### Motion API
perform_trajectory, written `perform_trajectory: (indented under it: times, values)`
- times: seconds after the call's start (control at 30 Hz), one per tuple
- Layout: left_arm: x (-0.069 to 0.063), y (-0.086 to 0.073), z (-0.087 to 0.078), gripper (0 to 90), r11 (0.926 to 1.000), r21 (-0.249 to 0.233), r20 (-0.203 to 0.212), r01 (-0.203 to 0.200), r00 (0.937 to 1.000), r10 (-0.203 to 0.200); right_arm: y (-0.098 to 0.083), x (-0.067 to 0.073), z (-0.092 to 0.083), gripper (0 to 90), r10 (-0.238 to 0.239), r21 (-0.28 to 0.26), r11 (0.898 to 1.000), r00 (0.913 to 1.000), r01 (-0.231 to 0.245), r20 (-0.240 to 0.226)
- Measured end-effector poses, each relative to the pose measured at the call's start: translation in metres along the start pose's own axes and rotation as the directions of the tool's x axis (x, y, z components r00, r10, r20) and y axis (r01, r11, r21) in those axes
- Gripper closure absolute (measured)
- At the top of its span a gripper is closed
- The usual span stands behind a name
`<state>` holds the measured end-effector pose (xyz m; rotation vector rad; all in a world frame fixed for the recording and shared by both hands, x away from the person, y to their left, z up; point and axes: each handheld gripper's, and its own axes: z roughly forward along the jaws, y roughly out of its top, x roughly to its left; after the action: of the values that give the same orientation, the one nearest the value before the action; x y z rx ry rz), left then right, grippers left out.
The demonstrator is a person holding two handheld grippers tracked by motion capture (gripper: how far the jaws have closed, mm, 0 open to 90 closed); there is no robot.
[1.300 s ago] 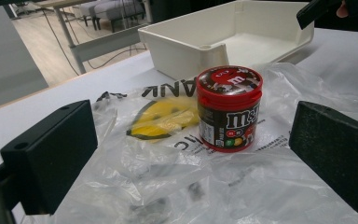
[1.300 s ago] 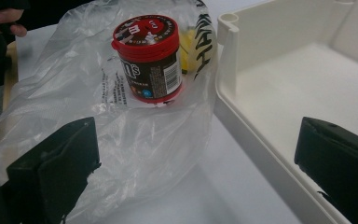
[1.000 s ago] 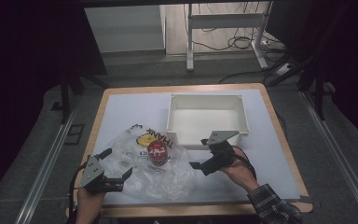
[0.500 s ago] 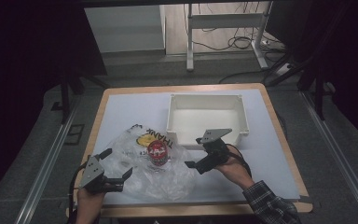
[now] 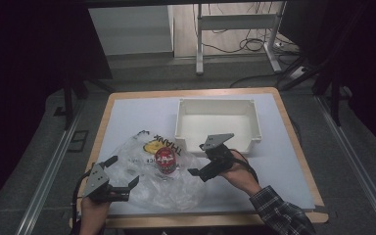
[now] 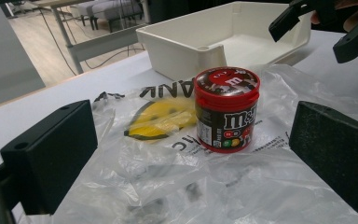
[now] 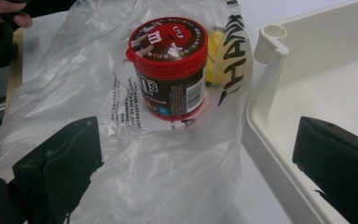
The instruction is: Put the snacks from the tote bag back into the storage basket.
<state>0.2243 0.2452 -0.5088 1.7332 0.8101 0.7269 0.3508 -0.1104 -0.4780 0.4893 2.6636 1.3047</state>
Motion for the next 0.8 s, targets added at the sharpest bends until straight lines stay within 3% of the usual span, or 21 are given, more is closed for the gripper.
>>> perform_trajectory:
  times: [0.8]
  values:
    - [0.000, 0.000, 0.000, 0.8, 1.0000, -0.001, 0.000, 0.000, 1.0000, 0.000, 0.020, 0.010, 0.033, 3.1, -0.049, 0.080, 0.995, 0.9979, 0.052, -0.043]
